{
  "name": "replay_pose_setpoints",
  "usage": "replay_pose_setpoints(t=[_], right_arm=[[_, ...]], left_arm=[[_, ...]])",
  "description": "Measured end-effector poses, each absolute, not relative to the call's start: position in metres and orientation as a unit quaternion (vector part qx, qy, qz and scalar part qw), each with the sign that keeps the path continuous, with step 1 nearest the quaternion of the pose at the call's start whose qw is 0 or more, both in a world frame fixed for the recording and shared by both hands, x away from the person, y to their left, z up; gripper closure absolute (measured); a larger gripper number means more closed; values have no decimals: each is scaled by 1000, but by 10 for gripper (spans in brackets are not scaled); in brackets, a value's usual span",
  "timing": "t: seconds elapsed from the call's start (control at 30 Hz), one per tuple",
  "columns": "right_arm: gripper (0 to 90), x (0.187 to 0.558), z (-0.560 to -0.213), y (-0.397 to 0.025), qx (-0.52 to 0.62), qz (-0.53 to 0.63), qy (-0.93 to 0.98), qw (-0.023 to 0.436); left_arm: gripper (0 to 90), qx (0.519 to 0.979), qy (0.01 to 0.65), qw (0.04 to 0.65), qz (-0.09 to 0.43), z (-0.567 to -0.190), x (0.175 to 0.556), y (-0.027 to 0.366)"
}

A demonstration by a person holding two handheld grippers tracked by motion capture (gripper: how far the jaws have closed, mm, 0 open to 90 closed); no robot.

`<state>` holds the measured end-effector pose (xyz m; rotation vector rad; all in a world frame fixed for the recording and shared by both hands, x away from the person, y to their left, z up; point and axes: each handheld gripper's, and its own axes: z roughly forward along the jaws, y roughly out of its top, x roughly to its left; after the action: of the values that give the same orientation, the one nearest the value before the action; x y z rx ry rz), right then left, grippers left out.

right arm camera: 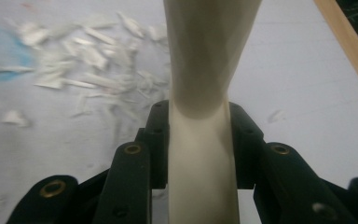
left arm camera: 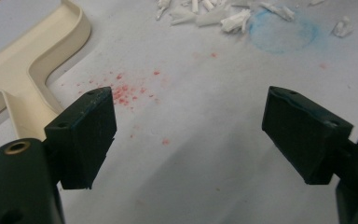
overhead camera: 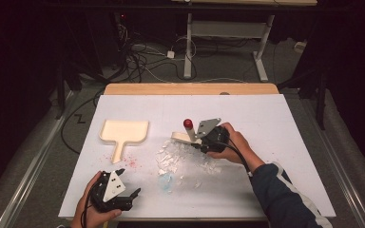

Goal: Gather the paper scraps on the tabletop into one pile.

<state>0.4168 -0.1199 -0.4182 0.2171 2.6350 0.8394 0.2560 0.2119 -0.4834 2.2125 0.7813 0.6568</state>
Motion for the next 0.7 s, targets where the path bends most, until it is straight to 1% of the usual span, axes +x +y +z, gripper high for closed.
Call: replay_pose_setpoints(t=[0.07, 0.2, 0.33, 0.5, 0.6, 0.7], right_arm=[[678, 408, -414, -123, 78, 303, 932, 182], [678, 398, -401, -138, 92, 336, 913, 214], [678, 394, -391, -155, 124, 354, 897, 234], [678, 387, -380, -174, 155, 332, 888, 276], [678, 384, -377, -193, 193, 328, 874, 302], [678, 386, -377, -207, 222, 327, 871, 291]], left_arm=[[170, 852, 304, 342, 254, -484, 257, 212], [172, 853, 307, 339, 253, -485, 257, 213], [172, 855, 306, 334, 253, -486, 258, 212], [172, 857, 305, 326, 256, -487, 259, 212], [172, 859, 307, 323, 252, -488, 258, 211], [172, 861, 303, 321, 253, -487, 257, 210]])
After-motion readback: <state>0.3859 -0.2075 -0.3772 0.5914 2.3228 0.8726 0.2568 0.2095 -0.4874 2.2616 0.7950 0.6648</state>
